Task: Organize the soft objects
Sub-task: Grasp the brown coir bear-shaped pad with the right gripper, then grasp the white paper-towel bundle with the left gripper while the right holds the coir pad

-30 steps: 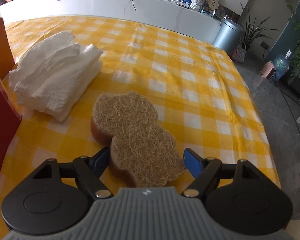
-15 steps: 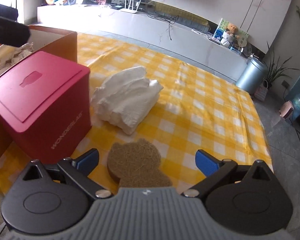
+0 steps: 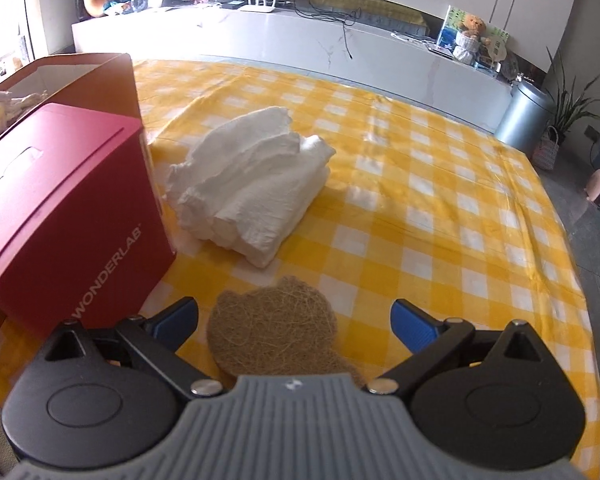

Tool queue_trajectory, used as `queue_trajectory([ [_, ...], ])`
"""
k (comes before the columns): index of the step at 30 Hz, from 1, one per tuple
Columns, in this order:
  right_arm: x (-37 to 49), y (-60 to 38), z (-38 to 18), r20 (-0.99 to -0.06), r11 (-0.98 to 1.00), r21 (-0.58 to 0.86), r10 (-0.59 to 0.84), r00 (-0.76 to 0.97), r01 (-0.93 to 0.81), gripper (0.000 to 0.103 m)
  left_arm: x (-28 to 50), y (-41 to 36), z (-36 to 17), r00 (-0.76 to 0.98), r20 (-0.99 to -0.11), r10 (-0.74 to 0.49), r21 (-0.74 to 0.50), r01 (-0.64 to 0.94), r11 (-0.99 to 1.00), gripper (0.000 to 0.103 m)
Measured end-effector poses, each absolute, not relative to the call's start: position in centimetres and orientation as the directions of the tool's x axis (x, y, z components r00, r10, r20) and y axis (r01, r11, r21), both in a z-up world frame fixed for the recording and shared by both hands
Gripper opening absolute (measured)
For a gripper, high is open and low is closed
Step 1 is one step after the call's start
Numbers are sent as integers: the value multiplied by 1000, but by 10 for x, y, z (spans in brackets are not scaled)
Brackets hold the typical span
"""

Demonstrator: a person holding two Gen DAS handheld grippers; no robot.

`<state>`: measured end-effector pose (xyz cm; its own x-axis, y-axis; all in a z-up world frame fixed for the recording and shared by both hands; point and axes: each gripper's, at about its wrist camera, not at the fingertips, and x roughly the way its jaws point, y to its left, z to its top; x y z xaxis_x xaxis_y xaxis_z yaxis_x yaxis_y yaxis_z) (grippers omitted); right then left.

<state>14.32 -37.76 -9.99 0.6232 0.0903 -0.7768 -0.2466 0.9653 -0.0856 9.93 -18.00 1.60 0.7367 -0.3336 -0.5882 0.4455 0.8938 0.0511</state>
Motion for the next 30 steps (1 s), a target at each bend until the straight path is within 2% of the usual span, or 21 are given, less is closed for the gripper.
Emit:
queue_trajectory([
  [4, 154, -375, -116, -831, 973, -107, 27, 555, -207, 101, 102, -177, 13, 728, -598, -335, 38, 444, 895, 87],
  [7, 158, -374, -125, -856, 972, -92, 34, 515, -218, 100, 104, -178, 11, 719, -610, -332, 34, 442, 896, 87],
  [9, 157, -371, -130, -859, 964, -99, 41, 511, -245, 94, 104, -178, 12, 719, -613, -328, 38, 442, 896, 87],
  [10, 158, -372, -131, -863, 967, -97, 37, 503, -237, 81, 104, -178, 13, 720, -614, -324, 43, 440, 897, 87],
  [12, 159, -377, -128, -862, 977, -69, 45, 505, -203, 75, 104, -179, 14, 721, -618, -313, 51, 434, 899, 87],
  [21, 147, -397, -99, -784, 992, -112, -58, 619, -50, 74, 105, -198, 21, 725, -633, -271, 101, 424, 900, 87],
  [27, 141, -416, -82, -729, 995, -88, -94, 678, 43, 74, 111, -229, 27, 722, -641, -261, 161, 458, 874, 87],
  [30, 138, -424, -76, -708, 996, -42, -84, 702, 78, 74, 122, -247, 25, 669, -675, -311, 114, 511, 852, 87],
])
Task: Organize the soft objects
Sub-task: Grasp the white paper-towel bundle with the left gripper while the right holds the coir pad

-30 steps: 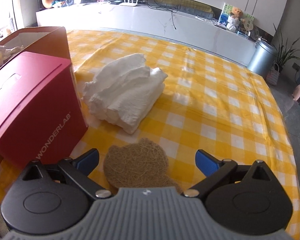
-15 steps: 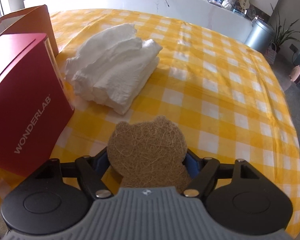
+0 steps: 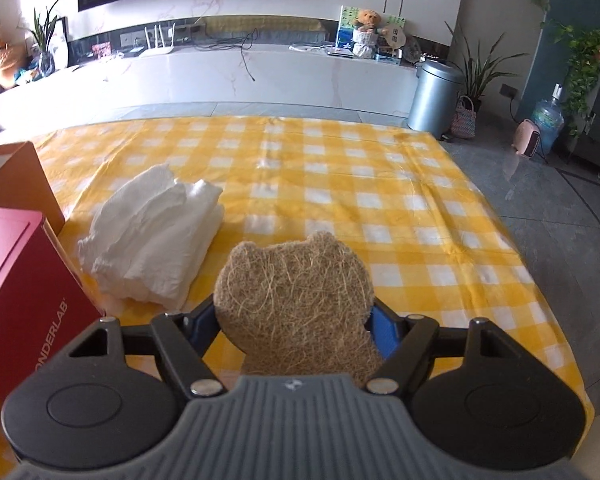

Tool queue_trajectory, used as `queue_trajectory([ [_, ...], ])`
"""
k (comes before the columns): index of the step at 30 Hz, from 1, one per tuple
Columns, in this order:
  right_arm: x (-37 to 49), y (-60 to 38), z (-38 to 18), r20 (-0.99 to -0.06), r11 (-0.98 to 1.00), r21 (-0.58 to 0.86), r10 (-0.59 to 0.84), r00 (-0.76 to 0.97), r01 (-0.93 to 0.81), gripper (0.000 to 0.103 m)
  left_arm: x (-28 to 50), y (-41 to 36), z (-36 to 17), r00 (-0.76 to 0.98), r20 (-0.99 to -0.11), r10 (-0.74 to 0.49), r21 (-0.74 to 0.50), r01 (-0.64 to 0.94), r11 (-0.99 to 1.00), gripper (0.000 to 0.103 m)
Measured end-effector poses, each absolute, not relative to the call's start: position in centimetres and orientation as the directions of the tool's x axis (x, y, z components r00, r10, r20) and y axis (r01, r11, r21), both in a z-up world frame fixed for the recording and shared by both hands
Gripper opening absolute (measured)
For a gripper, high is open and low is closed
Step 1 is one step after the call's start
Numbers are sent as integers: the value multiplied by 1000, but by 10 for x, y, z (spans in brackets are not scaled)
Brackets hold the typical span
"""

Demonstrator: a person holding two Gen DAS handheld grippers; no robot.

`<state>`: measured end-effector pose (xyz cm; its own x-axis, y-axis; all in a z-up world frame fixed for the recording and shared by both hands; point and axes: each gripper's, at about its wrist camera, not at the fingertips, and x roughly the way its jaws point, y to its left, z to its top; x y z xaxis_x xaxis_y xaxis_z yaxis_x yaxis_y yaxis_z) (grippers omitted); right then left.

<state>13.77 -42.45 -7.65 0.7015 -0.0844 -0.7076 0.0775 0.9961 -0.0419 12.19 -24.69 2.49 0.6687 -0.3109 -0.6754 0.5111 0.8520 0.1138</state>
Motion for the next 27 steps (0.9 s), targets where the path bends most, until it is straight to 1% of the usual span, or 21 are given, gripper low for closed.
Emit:
queue_trajectory([
  [3, 133, -430, -77, -703, 995, -39, -97, 705, 97, 74, 137, -264, 18, 587, -727, -357, 54, 567, 822, 88],
  [5, 132, -434, -77, -697, 993, -36, -107, 709, 114, 74, 148, -276, 12, 562, -747, -355, 67, 595, 801, 88],
  [9, 130, -446, -75, -686, 989, 2, -106, 720, 148, 74, 174, -302, -6, 548, -790, -275, 116, 574, 810, 88],
  [12, 128, -449, -76, -683, 988, 6, -110, 722, 157, 74, 192, -315, -13, 501, -821, -273, 85, 581, 809, 88],
  [17, 125, -454, -78, -687, 987, 18, -102, 720, 157, 74, 220, -331, -21, 484, -850, -211, 116, 560, 820, 88],
  [22, 126, -455, -80, -691, 988, 16, -102, 716, 156, 74, 252, -342, -39, 458, -884, -92, 186, 526, 830, 88],
  [24, 126, -455, -81, -689, 989, 19, -94, 718, 148, 74, 264, -343, -48, 424, -903, -67, 177, 511, 841, 88],
  [27, 127, -456, -83, -689, 991, 28, -78, 721, 133, 74, 284, -343, -66, 333, -942, -50, 121, 473, 873, 88],
])
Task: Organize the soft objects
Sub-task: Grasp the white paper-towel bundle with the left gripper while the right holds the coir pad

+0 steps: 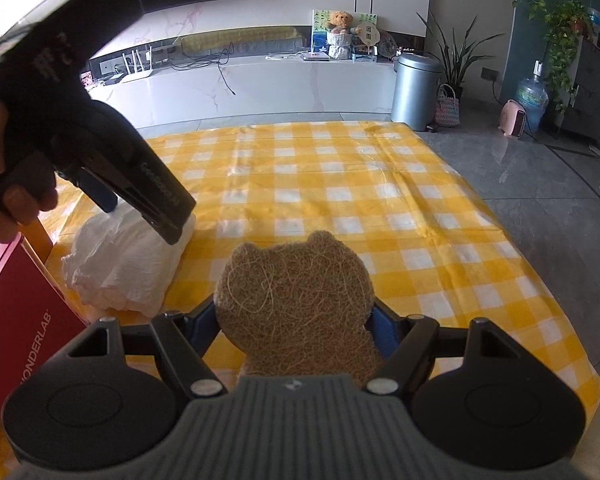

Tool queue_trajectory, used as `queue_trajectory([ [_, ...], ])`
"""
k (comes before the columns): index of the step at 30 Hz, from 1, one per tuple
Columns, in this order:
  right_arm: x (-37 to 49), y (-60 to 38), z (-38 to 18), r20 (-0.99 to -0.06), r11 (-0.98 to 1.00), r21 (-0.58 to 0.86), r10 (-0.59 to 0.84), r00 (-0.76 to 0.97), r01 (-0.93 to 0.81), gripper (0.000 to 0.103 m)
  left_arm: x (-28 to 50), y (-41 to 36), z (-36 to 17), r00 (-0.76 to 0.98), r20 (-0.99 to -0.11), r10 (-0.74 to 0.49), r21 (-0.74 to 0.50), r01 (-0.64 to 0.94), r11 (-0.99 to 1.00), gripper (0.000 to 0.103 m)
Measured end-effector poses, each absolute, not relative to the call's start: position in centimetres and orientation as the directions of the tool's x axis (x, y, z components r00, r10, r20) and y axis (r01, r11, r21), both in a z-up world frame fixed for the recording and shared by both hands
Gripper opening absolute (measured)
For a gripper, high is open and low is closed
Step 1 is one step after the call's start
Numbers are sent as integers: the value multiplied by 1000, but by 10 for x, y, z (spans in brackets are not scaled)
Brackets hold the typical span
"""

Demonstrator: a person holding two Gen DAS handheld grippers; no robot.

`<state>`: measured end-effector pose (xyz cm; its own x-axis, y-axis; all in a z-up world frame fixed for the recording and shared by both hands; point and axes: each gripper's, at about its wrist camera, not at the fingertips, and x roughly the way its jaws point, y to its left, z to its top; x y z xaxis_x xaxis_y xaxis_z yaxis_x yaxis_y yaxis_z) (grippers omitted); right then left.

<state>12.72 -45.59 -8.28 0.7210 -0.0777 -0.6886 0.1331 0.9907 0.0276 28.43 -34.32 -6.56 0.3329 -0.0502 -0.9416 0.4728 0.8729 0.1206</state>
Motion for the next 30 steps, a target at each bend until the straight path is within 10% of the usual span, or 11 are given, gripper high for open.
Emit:
queue_trajectory([
  [7, 125, -455, -83, -684, 993, 28, -65, 726, 116, 74, 297, -344, -83, 387, -917, 93, 257, 396, 882, 88],
  [15, 127, -457, -87, -699, 991, 12, -86, 710, 131, 74, 277, -316, -38, 465, -875, -132, 45, 350, 936, 88],
  [19, 126, -456, -86, -703, 992, 5, -87, 706, 128, 75, 273, -315, -27, 552, -830, -81, 197, 425, 883, 95],
  [30, 125, -443, -83, -698, 999, -10, -43, 715, 51, 75, 312, -297, -91, 228, -969, -100, -29, 296, 955, 94],
])
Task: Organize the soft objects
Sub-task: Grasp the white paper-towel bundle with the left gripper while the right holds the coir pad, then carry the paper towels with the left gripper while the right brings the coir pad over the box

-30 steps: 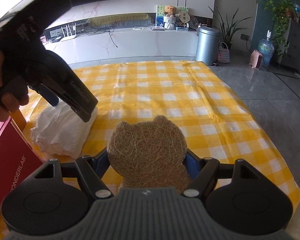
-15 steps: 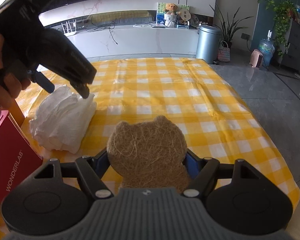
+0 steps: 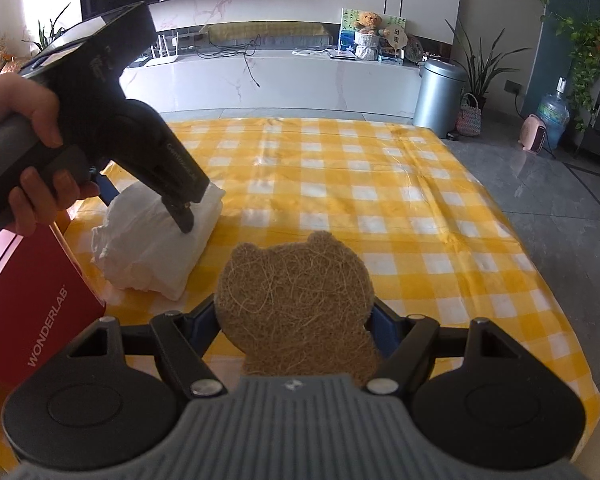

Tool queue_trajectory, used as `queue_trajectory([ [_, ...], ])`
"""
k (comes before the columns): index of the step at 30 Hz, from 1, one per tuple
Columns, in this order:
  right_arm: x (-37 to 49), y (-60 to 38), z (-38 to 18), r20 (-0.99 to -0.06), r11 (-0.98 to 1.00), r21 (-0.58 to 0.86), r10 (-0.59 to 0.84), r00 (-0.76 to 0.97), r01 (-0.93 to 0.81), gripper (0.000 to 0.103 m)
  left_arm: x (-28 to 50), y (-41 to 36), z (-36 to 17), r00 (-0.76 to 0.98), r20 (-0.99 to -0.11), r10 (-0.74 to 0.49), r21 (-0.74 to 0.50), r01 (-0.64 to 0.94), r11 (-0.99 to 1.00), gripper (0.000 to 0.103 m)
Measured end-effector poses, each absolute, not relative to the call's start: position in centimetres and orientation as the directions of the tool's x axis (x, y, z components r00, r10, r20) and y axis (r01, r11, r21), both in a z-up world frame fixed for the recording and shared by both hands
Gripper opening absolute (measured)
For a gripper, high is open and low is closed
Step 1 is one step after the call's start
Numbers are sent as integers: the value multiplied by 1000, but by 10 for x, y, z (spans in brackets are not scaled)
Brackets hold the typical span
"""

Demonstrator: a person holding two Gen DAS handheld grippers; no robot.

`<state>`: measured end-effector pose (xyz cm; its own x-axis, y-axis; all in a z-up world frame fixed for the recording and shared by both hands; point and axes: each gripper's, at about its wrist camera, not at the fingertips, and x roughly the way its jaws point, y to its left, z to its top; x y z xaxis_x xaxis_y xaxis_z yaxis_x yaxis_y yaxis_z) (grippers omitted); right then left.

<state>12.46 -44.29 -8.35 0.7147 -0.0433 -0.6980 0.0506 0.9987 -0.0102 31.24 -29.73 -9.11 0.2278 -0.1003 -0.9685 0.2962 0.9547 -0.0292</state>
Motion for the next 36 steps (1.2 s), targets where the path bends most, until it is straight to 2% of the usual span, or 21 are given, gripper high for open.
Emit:
queue_trajectory([
  [11, 129, -440, -88, -717, 998, -36, -64, 695, 54, 75, 325, -333, -119, 111, -994, 13, 48, 318, 947, 95],
  [13, 129, -438, -88, -718, 998, -40, -62, 693, 48, 75, 327, -337, -118, 92, -996, 16, 44, 318, 947, 88],
  [15, 129, -437, -88, -720, 998, -44, -62, 692, 44, 75, 331, -337, -117, 63, -998, -23, -3, 295, 956, 64],
  [18, 130, -436, -88, -722, 998, -48, -64, 689, 42, 75, 329, -334, -115, 59, -996, -72, -52, 278, 959, 43],
  [19, 130, -436, -88, -723, 998, -48, -64, 688, 42, 75, 326, -335, -114, 69, -995, -78, -55, 292, 955, 39],
  [20, 130, -437, -88, -723, 998, -49, -65, 688, 42, 75, 324, -336, -113, 78, -993, -85, -58, 300, 952, 26],
  [21, 131, -437, -88, -724, 998, -51, -66, 687, 42, 75, 321, -335, -111, 80, -992, -99, -71, 296, 953, 23],
  [25, 131, -439, -88, -724, 996, -65, -88, 684, 60, 75, 298, -339, -78, 124, -956, -264, -205, 360, 910, 21],
  [36, 123, -473, -85, -710, 966, -46, -212, 671, 256, 74, 212, -304, -20, 266, -872, -411, -258, 463, 848, 21],
])
